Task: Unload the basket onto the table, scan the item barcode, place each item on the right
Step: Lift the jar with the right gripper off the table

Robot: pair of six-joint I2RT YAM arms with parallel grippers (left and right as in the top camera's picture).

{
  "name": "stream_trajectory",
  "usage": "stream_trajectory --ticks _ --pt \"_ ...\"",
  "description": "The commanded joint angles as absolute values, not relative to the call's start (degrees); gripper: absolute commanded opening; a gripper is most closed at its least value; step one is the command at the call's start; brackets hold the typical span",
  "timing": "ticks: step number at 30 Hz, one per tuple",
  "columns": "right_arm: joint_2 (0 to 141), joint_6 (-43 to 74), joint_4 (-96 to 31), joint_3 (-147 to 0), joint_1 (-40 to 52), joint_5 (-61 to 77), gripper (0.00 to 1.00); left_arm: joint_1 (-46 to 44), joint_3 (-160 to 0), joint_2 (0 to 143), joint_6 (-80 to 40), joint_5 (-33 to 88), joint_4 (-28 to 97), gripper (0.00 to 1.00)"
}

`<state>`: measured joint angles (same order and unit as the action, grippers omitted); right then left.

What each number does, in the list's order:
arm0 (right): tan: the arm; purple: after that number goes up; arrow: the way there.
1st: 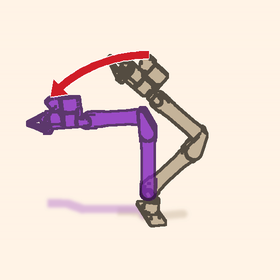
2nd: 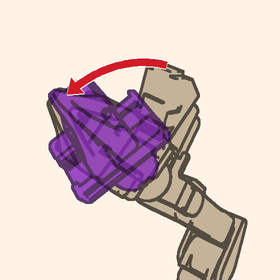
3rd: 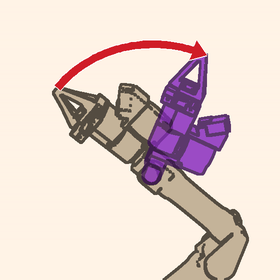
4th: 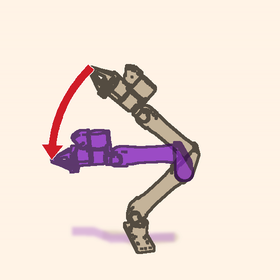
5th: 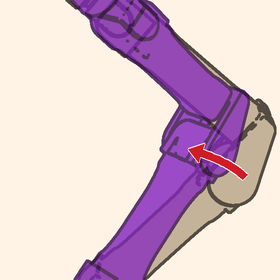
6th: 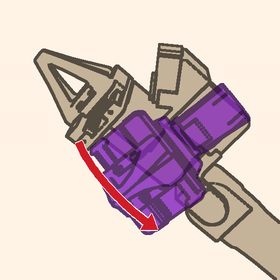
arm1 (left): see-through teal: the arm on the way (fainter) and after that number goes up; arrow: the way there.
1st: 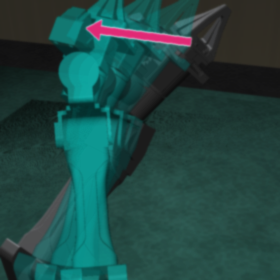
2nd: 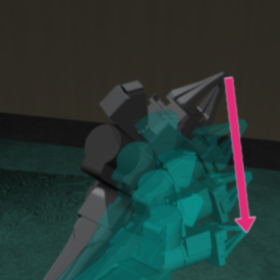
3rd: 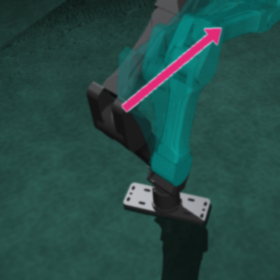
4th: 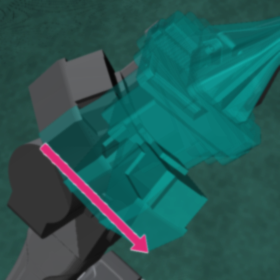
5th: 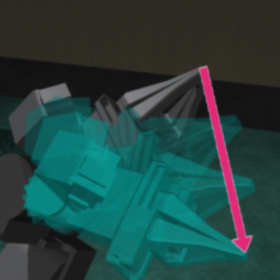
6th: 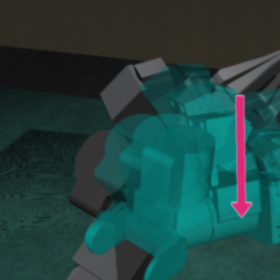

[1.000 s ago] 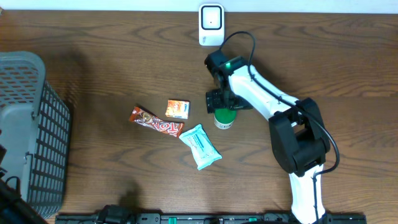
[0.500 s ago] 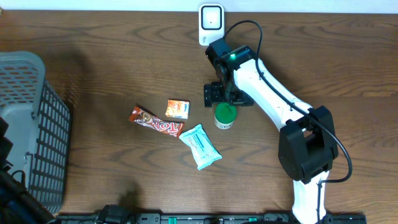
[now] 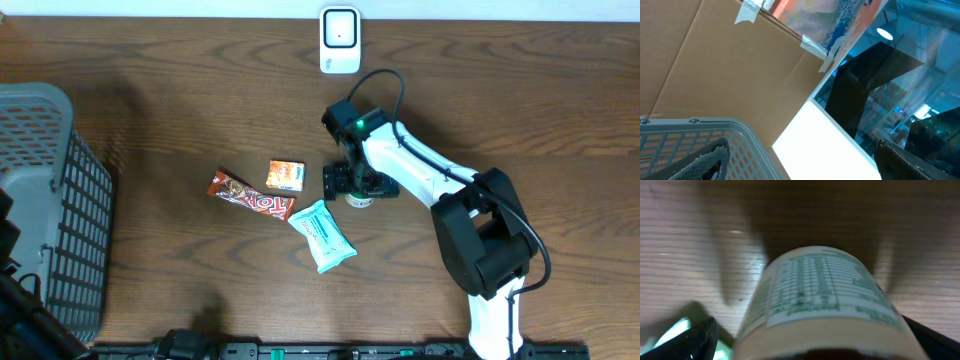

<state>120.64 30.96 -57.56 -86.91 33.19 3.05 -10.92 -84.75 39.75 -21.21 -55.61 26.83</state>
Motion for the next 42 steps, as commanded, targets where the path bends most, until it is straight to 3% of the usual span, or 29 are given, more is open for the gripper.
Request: stream_trajectory --ticks 1,4,9,19,24,36,42 --pt "120.0 32.4 -55.9 -84.4 33.0 3.1 0.96 -10.7 -84.6 39.9 -21.7 -55.5 26.7 0.93" --pt "120.0 32.3 -55.1 -84.2 33.0 3.1 0.90 -10.7 -84.6 39.8 -21.7 -55.5 26.7 0.92" --pt "120.0 32.3 -54.2 -84.2 33.0 3.1 0.71 -10.7 -84.6 39.9 -21.7 -55.5 26.7 0.93" --pt "119.9 33.2 -56.8 -84.7 32.6 7.4 0.58 -10.7 -84.6 39.9 -21.7 -55.5 26.7 0.93" --pt "119.9 32.1 -60.4 -85.7 30.5 14.7 0.57 -10.7 -84.6 39.9 -21.7 -55.5 26.7 0.93" --pt "119.9 16.1 -78.1 -87.7 24.2 36.5 0.58 -10.7 -84.6 39.9 -21.7 -55.5 26.7 0.93" --pt "119.9 14.0 -83.0 -87.7 23.6 37.0 0.58 -10.7 -84.6 39.9 -21.7 -55.5 26.7 0.93"
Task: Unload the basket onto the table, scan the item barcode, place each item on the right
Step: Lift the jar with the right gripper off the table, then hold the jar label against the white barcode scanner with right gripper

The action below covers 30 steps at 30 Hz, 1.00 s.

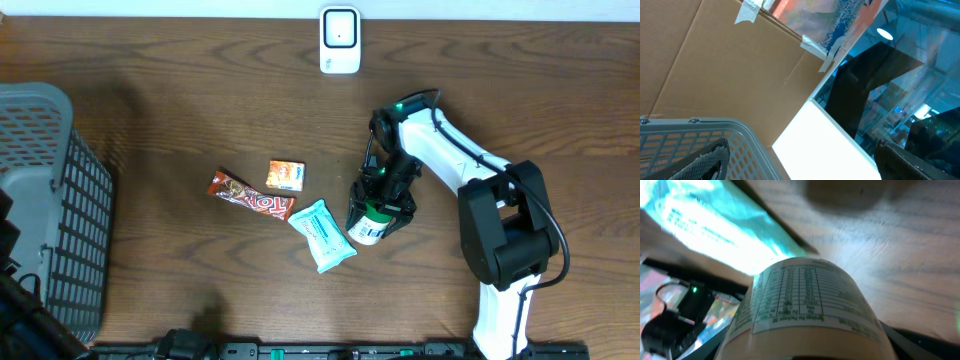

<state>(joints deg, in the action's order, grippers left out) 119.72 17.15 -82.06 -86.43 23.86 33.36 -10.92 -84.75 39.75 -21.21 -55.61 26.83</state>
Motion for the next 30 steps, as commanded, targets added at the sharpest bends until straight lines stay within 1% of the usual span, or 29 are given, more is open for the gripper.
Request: stream_trajectory --ticks 1,5,10,13,17,21,24,30 --pt "119.9 14.0 -82.9 -87.7 23.6 36.9 0.58 -10.7 -84.6 39.9 -21.7 -55.5 26.7 0.93" --pt "119.9 13.0 -78.8 -87.7 23.6 35.2 0.58 -10.7 -84.6 39.9 -21.7 -55.5 26.7 0.92" --pt "119.9 15.1 -68.5 -88.2 23.5 32.9 0.56 -10.7 -84.6 39.9 -21.7 -55.5 26.7 0.93" --pt "119.9 15.8 -63.3 -91.2 23.1 32.8 0.56 -10.7 -84.6 39.9 -21.7 -55.5 26.7 0.93" --pt "119.9 15.8 -59.7 -97.4 22.5 30.1 0.55 -10.7 -84.6 39.9 -21.7 -55.5 26.7 0.92" --pt "119.9 15.7 -56.4 -105.6 22.2 22.5 0.54 -10.7 -84.6 39.9 -21.7 -55.5 26.9 0.93" --pt "119.9 14.9 -51.9 -110.2 22.2 12.5 0.52 -10.7 -84.6 39.9 -21.7 -55.5 26.9 0.93" --pt "120.4 10.5 -37.4 -110.0 22.3 -4.3 0.51 -10.7 -84.5 39.9 -21.7 -55.5 26.9 0.93"
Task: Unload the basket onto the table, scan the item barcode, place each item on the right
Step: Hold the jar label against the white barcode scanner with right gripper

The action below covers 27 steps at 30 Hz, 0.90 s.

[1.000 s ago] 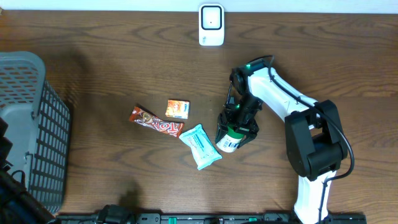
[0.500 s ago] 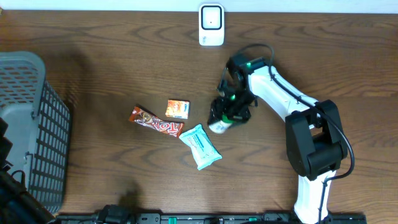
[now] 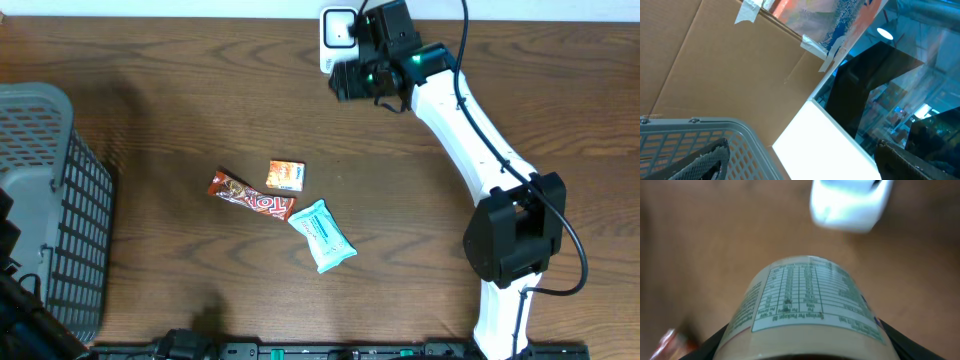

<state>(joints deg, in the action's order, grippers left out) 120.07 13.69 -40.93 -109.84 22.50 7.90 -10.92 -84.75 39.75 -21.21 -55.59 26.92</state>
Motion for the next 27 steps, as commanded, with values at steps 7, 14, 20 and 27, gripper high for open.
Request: stream_trajectory --ticks 7,14,20,27 --pt "124.0 6.5 -20.1 -109.4 22.2 -8.8 0.51 -10.7 -84.5 40.7 -21.7 -55.5 26.9 0.92" --pt "131.2 6.5 -3.1 -109.4 22.1 -9.1 0.49 -10.7 -84.5 41.9 -21.7 -55.5 26.8 0.92" --pt "138.1 5.3 10.3 -109.4 22.1 -10.7 0.52 -10.7 -84.5 42.2 -21.7 -55.5 26.8 0.93" --pt "140.8 2.5 17.6 -109.4 22.1 -11.9 0.53 -10.7 -84.5 42.2 -21.7 -55.5 26.9 0.93"
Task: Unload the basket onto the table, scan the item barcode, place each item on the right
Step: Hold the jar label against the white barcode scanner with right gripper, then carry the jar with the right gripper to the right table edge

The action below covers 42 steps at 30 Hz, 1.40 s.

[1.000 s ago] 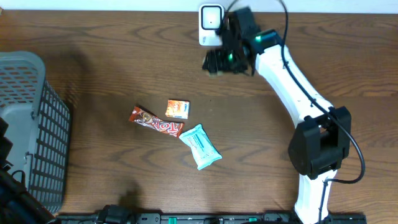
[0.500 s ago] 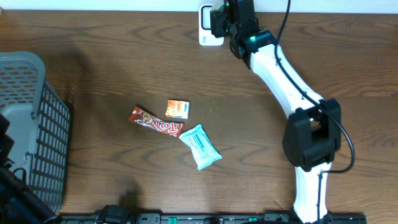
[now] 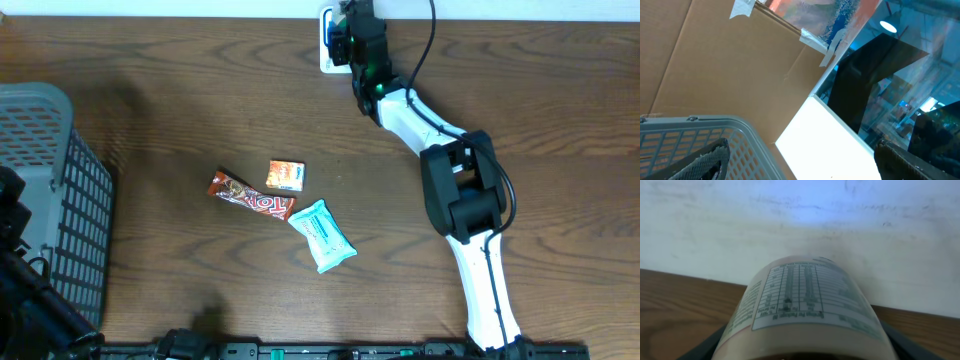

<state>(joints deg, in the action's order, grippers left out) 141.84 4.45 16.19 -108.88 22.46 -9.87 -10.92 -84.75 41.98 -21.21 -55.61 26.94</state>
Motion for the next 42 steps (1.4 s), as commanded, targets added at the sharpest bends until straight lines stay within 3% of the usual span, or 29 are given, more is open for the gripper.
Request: stream_trajectory --ticks 1,7,18,27,33,42 --pt "140.6 2.5 17.9 -109.5 22.1 -12.7 0.54 -10.7 -84.5 42.2 -21.7 -55.5 26.9 0.93" --pt "137.0 1.5 14.1 -109.5 22.0 -17.9 0.54 -10.7 -84.5 42.2 -21.7 -55.5 26.9 0.92" --pt "117.3 1.5 -24.9 -109.5 16.3 -30.2 0.58 -10.7 -84.5 42.2 -21.7 -55.5 26.9 0.93" --pt "112.7 10.4 -46.3 -109.4 -4.6 -30.6 0.58 -10.7 -84.5 42.2 -21.7 -42.1 28.0 0.93" --pt "116.9 16.0 -51.6 -109.4 -20.8 -17.1 0.55 -10.7 -84.5 42.2 -21.7 -41.1 28.0 0.92" --pt "124.0 19.5 -56.4 -109.4 -36.5 -5.5 0.56 -10.7 -84.5 42.2 -21.7 -41.1 28.2 0.93"
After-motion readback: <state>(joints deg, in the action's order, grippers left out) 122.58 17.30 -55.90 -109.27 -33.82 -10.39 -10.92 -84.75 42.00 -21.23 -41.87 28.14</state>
